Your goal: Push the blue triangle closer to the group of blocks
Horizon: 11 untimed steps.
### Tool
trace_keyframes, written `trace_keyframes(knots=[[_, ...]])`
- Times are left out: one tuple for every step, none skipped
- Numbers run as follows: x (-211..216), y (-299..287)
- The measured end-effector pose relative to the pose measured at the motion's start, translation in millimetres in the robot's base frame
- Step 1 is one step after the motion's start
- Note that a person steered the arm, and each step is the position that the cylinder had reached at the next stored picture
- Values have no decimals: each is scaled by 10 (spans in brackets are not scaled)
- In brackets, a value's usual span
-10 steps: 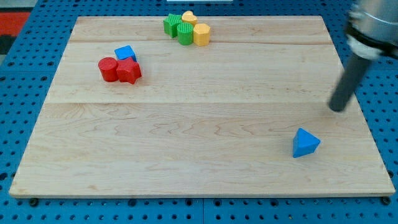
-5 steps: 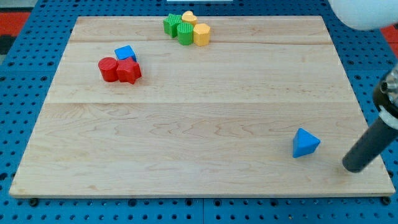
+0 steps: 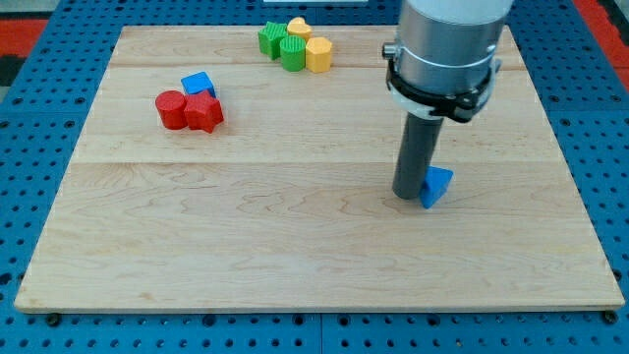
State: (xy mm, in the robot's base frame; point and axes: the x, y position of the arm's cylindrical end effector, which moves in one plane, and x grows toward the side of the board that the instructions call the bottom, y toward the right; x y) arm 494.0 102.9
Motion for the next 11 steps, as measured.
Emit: trace_keyframes(knots=[[480,-17],[342,537],[75,720],[-235,430],[-235,335],[-221,456],[-83,514],[-68,136],[-163,-410],[-453,-752],[-735,-1057]])
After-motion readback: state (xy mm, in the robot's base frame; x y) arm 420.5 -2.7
